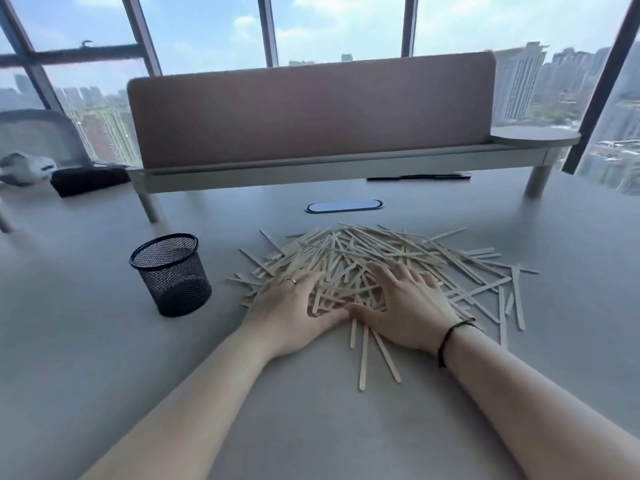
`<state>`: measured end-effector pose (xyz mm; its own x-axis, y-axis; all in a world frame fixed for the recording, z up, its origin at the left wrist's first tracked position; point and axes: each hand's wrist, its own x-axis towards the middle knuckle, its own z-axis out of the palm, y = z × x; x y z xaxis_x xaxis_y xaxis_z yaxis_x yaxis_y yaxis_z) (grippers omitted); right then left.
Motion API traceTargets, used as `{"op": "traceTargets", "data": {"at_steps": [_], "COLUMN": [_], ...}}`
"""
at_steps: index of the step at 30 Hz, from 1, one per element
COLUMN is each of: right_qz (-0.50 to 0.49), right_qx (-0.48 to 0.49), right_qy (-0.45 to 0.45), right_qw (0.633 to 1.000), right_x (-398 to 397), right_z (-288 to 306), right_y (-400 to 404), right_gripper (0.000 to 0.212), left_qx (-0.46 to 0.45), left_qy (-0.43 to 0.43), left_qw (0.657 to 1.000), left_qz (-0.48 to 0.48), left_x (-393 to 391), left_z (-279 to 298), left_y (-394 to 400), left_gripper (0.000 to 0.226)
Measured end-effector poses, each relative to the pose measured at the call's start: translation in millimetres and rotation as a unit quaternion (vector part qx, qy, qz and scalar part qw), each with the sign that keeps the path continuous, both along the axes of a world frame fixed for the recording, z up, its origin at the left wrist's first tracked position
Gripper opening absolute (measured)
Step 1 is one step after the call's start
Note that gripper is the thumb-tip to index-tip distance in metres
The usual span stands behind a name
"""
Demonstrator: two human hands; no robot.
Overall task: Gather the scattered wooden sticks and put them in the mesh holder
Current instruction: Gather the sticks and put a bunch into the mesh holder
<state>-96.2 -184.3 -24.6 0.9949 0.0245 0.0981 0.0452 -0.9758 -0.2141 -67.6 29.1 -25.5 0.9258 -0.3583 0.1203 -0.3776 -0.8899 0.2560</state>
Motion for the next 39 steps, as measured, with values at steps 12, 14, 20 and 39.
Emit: {"op": "traceTargets", "data": {"at_steps": [12, 14, 20, 39], "right_qz": [0.052, 0.046, 0.024, -0.038], "right_qx": [0.038, 0.037, 0.017, 0.002], "right_qy": [-0.014, -0.012, 0.013, -0.039], "right_qw": [0.998, 0.998, 0.999, 0.999], "right_x": [24.3, 29.1, 33.9, 40.4], "right_z": [1.6, 1.3, 0.1, -2.7], "right_y": [-19.2, -22.9, -24.7, -24.7], "right_gripper": [0.107, 0.111, 0.118, 0.082], "left_qx": [-0.102, -0.092, -0.010, 0.077], "left_qy": [-0.026, -0.050, -0.033, -0.063], "left_qw": [0.993, 0.994, 0.999, 0.994], "left_qz": [-0.056, -0.041, 0.026, 0.040], "left_x": [27.9, 29.1, 29.9, 25.8], "left_z": [-8.7, -9.4, -8.3, -4.8], "left_y": [-8.0, -9.7, -7.8, -26.8], "left_gripper": [0.055, 0.054, 0.085, 0.022]}}
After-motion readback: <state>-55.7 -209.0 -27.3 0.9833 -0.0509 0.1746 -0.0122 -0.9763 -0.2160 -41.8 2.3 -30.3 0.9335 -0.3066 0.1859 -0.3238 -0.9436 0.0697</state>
